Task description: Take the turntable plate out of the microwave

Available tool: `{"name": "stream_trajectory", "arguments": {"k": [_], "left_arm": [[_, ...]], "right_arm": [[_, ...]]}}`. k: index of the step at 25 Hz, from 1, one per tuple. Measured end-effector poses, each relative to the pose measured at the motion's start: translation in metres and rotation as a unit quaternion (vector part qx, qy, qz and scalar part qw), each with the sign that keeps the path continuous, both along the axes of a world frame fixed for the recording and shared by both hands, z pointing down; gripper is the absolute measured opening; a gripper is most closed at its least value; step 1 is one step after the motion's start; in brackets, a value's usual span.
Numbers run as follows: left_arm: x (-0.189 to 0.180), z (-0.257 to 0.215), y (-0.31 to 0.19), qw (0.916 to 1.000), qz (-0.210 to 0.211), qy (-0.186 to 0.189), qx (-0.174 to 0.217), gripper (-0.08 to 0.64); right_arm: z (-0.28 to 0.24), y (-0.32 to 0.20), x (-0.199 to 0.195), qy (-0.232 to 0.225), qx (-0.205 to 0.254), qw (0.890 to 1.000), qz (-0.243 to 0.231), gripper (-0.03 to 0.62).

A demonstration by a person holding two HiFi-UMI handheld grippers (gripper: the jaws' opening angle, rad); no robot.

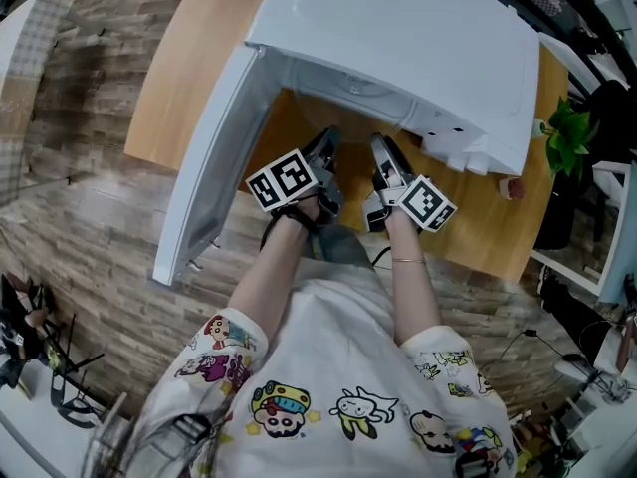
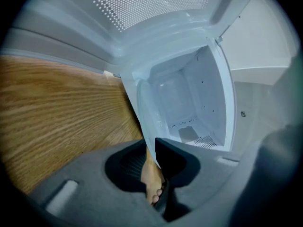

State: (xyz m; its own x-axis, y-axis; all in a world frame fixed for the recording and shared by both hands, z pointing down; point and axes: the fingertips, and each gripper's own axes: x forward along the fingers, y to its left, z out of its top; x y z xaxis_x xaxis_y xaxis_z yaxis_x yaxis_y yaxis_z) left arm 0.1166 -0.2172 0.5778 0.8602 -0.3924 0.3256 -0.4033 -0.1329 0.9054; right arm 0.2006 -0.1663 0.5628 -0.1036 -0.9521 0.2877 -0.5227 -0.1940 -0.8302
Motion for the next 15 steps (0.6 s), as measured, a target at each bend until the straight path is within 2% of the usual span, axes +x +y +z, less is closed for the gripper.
{"name": "stream_trajectory", "arguments": {"k": [5, 15], "left_arm": [[-0.004, 0.000, 0.007, 1.0000, 0.008, 0.000, -0.002, 0.055], [-0.009, 0.000, 0.018, 0.9998, 0.018, 0.004, -0.007, 0.054]], "right_arm": [[0.007, -0.011, -0.004, -0.025, 0.002, 1.000, 0.003, 0.204], [0.013, -0.032, -0.002, -0.079, 0.025, 0.996, 0.027, 0.189]]}}
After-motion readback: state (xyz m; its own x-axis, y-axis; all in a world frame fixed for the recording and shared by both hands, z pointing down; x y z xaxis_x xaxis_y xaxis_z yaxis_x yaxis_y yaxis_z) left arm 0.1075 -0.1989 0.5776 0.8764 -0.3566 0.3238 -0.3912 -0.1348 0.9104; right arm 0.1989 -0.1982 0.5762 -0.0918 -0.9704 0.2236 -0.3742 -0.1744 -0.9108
